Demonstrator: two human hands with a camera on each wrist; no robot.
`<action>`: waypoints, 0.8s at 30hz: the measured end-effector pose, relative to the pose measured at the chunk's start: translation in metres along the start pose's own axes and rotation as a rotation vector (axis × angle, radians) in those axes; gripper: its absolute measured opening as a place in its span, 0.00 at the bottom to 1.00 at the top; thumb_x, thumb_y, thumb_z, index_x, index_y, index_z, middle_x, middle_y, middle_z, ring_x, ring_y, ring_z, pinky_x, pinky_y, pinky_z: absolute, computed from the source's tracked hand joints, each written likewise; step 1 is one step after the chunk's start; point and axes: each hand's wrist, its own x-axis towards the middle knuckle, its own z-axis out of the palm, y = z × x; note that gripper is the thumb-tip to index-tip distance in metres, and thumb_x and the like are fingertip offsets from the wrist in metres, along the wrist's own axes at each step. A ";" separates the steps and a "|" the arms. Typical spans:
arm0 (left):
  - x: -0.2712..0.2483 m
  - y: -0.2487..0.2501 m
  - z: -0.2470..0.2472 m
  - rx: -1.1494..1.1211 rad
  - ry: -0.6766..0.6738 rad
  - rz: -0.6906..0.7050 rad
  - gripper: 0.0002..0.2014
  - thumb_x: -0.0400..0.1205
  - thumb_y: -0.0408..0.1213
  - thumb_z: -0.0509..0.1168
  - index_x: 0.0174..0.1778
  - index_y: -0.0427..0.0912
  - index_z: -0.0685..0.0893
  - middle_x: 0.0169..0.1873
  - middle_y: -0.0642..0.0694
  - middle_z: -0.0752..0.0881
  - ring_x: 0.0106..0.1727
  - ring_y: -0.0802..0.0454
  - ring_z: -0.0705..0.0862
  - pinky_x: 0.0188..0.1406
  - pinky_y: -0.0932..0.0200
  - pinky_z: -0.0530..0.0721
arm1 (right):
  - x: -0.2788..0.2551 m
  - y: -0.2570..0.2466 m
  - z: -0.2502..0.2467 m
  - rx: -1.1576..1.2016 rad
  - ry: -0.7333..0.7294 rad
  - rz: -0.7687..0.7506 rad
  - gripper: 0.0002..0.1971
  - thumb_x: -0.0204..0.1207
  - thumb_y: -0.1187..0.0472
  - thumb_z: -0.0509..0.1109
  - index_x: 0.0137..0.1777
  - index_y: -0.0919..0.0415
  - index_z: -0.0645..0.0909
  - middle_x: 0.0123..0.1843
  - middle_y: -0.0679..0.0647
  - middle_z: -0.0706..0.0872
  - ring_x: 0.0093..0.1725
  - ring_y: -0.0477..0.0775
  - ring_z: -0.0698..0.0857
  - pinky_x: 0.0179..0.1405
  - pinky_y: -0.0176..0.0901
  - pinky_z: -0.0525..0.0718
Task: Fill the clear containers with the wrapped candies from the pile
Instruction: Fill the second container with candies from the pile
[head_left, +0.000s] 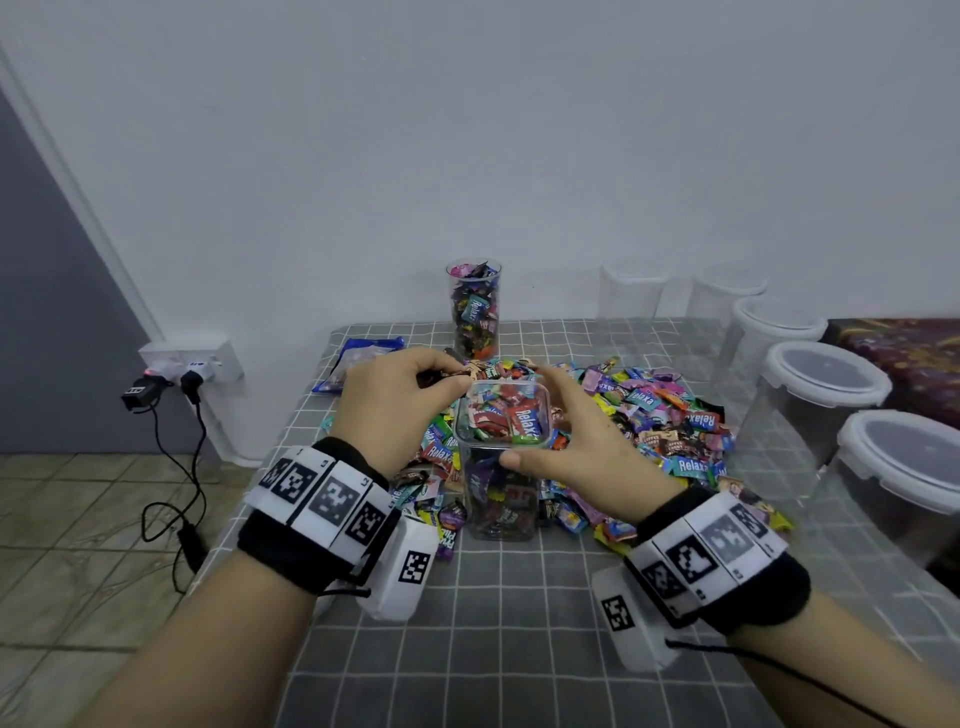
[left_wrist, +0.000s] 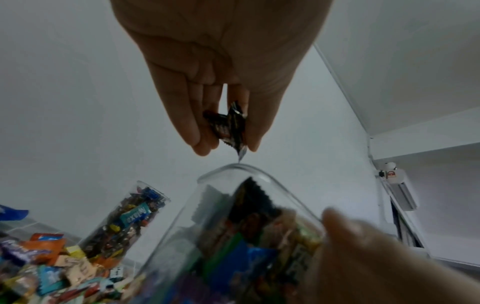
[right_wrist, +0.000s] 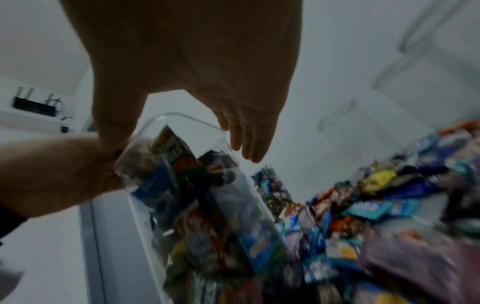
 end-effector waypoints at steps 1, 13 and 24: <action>0.000 0.003 0.001 -0.012 -0.017 0.005 0.02 0.76 0.42 0.72 0.42 0.51 0.89 0.36 0.60 0.86 0.41 0.64 0.82 0.45 0.67 0.79 | 0.000 0.005 0.002 0.079 -0.024 0.028 0.31 0.69 0.65 0.78 0.59 0.37 0.65 0.56 0.30 0.77 0.53 0.23 0.80 0.51 0.21 0.77; 0.001 0.023 0.020 0.188 -0.298 0.206 0.06 0.75 0.43 0.72 0.46 0.50 0.89 0.45 0.56 0.85 0.50 0.57 0.82 0.55 0.52 0.79 | 0.007 0.027 0.007 0.069 0.049 0.073 0.37 0.66 0.62 0.81 0.73 0.54 0.67 0.58 0.38 0.79 0.55 0.28 0.81 0.59 0.33 0.82; -0.001 0.017 0.020 0.018 -0.161 0.155 0.05 0.78 0.41 0.70 0.47 0.51 0.89 0.49 0.54 0.88 0.53 0.57 0.84 0.57 0.48 0.81 | 0.008 0.031 0.007 0.027 0.055 0.057 0.33 0.67 0.58 0.80 0.68 0.45 0.67 0.58 0.33 0.77 0.60 0.28 0.77 0.66 0.42 0.79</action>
